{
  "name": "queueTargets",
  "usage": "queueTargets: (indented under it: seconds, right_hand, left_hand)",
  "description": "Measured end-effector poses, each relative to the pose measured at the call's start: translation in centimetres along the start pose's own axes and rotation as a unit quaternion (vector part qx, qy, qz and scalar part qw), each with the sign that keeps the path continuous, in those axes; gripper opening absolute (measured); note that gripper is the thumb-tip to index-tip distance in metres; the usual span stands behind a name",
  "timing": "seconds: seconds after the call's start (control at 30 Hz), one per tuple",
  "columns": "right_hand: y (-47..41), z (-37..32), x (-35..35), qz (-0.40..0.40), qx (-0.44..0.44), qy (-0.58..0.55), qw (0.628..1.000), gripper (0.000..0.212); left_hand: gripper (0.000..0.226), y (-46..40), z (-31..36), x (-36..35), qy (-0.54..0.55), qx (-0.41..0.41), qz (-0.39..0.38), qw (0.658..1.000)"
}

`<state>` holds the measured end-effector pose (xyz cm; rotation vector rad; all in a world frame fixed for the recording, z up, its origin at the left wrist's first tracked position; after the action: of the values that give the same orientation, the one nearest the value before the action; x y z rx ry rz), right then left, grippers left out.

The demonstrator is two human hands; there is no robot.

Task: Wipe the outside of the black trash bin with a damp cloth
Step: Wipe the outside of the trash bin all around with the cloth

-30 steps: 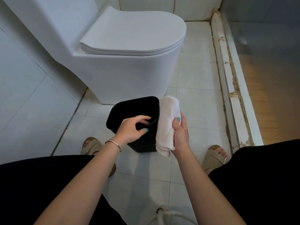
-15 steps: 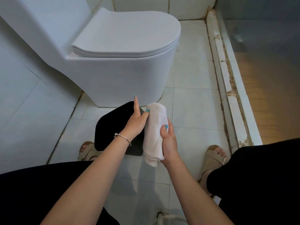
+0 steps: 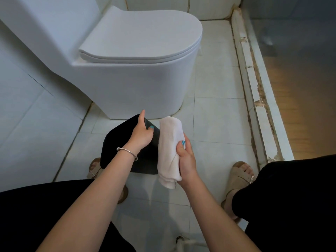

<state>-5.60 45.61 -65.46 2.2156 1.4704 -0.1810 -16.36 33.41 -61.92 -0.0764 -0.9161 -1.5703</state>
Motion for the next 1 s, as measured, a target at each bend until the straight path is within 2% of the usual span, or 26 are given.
queueTargets:
  seconds: [0.13,0.33,0.53,0.67,0.87,1.0]
  right_hand:
    - [0.1,-0.7,0.4,0.009,0.012,0.016,1.000,0.026]
    - [1.1,-2.1,1.7,0.035,0.040,0.008,0.999,0.025]
    - [2.5,-3.2,2.1,0.050,0.085,0.060,0.993,0.027]
    - [3.2,-3.0,2.8,0.073,0.087,0.059,0.992,0.027]
    - [1.7,-2.9,4.3,0.108,0.087,0.068,0.988,0.028]
    - [-0.2,-3.0,4.8,0.111,0.100,0.092,0.984,0.030]
  left_hand:
    - [0.071,0.2,-0.3,0.3,-0.007,0.033,0.026,0.999]
    - [0.072,1.2,-0.9,-0.2,-0.031,-0.001,0.039,0.999]
    - [0.072,2.6,-0.3,-0.4,-0.042,-0.011,0.013,0.999]
    - [0.071,3.7,-0.2,-0.3,0.000,-0.019,0.032,0.999]
    - [0.072,3.6,-0.4,-0.8,0.103,0.016,0.057,0.993]
    - [0.073,2.6,-0.8,-1.7,0.125,0.022,0.060,0.990]
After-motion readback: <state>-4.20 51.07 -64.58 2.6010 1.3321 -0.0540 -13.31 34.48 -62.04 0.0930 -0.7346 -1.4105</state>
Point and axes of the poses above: each hand's wrist, its own y-axis away from the middle knuckle, its own x-axis out of the back of the hand, z = x × y, the point moved 3 cm from there along -y, towards the middle knuckle, and after that the axes turned 12 degrees about x, right-handed, at the moved point
